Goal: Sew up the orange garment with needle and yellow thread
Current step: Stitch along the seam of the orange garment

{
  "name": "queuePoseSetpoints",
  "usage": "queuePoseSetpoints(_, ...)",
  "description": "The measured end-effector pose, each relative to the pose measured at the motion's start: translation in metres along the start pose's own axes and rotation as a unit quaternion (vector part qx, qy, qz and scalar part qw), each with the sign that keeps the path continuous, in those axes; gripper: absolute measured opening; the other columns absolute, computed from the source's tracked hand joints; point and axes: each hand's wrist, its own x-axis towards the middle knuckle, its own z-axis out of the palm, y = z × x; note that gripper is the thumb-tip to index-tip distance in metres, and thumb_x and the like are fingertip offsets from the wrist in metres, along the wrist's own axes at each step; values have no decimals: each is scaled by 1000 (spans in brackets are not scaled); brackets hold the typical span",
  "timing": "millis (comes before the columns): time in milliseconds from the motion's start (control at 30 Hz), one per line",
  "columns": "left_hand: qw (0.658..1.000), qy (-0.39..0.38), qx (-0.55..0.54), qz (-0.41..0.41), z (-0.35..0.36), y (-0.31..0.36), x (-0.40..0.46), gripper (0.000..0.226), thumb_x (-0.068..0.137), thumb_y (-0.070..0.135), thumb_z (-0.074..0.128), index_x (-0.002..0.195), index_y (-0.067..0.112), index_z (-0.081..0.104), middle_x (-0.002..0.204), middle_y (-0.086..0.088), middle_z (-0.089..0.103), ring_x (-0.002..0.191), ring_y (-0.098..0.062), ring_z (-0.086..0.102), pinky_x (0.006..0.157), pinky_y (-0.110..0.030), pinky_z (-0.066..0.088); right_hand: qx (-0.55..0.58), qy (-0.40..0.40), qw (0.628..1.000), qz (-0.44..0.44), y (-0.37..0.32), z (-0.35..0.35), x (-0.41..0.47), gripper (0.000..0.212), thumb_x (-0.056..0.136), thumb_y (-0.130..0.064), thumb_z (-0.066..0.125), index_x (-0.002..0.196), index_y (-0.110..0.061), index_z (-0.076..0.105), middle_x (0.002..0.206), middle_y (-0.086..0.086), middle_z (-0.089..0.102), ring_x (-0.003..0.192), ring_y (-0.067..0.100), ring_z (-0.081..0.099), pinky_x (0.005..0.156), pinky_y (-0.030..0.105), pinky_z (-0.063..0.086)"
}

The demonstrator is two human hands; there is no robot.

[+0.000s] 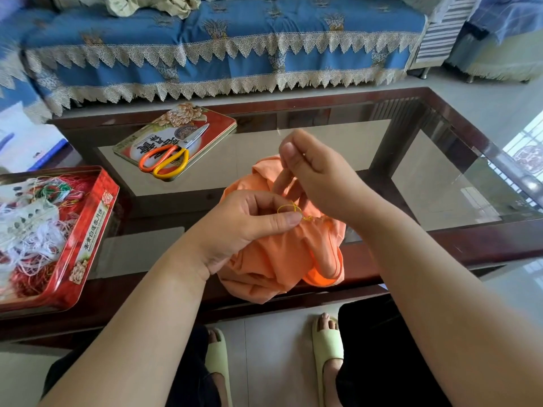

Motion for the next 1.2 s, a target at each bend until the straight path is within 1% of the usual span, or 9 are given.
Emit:
queuePoseSetpoints(100, 1000, -11, 11, 8, 0, 0, -2, 6, 68, 32, 72, 69, 29, 76, 82, 5, 72, 87, -7, 65, 85, -26, 46, -14, 9, 1000, -12, 4, 2, 2, 27, 105, -24, 33, 91, -6, 46, 66, 2, 66, 41, 17, 51, 41, 19, 39)
queuePoseSetpoints(300, 999, -35, 16, 17, 1, 0, -3, 5, 74, 28, 76, 70, 29, 75, 78, 11, 70, 81, 0, 63, 74, -14, 47, 235, -72, 959, 139, 21, -7, 14, 27, 105, -23, 31, 83, -12, 41, 41, 4, 45, 33, 13, 23, 35, 20, 18)
queuePoseSetpoints(433, 999, -42, 15, 13, 4, 1, -3, 4, 67, 29, 72, 69, 28, 76, 75, 12, 70, 79, 2, 64, 72, -12, 47, 586, -200, 743, 255, 42, -27, 22, 19, 96, -13, 34, 80, -15, 43, 37, -6, 41, 24, 3, 34, 28, 14, 21)
queuePoseSetpoints(500, 998, -54, 16, 7, 7, 1, -3, 6, 67, 26, 70, 69, 26, 76, 75, 11, 71, 77, 1, 64, 71, -12, 48, 685, -118, 669, 265, 49, -28, 28, 20, 93, -3, 35, 76, -10, 45, 42, -1, 48, 28, 7, 45, 30, 14, 32)
queuePoseSetpoints(633, 996, -84, 12, -2, 13, -1, -4, 7, 70, 20, 69, 68, 22, 75, 72, 9, 70, 73, 0, 64, 67, -12, 48, 684, 104, 694, 200, 60, -21, 38, 36, 105, -13, 28, 75, -7, 46, 71, 15, 71, 62, 24, 71, 59, 26, 58)
queuePoseSetpoints(733, 998, -66, 17, 2, 16, -3, -1, 6, 68, 24, 71, 69, 20, 74, 73, 6, 69, 73, -2, 63, 68, -13, 48, 624, 129, 751, 172, 65, -17, 40, 36, 107, -20, 22, 78, -10, 41, 91, 22, 71, 81, 32, 72, 74, 33, 58)
queuePoseSetpoints(867, 998, -56, 13, 0, 18, -4, -1, 7, 66, 26, 72, 67, 20, 75, 72, 6, 69, 72, -3, 64, 67, -14, 49, 562, 160, 795, 163, 70, -14, 45, 31, 107, -20, 23, 83, -11, 39, 100, 22, 69, 86, 33, 71, 74, 34, 59)
queuePoseSetpoints(1033, 995, -95, 35, -17, 25, -6, -2, 2, 68, 21, 72, 67, 20, 73, 71, 4, 68, 68, -4, 63, 65, -15, 51, 544, 189, 805, 143, 76, -17, 50, 30, 107, -22, 25, 84, -10, 40, 103, 20, 69, 91, 35, 70, 76, 35, 59)
queuePoseSetpoints(1200, 986, -152, 33, -61, 32, 2, -8, 8, 84, 4, 64, 77, 0, 62, 56, 2, 62, 42, 0, 55, 40, -9, 41, 537, 234, 802, 118, 79, -22, 50, 30, 107, -22, 26, 84, -10, 42, 100, 18, 70, 88, 34, 71, 78, 37, 58)
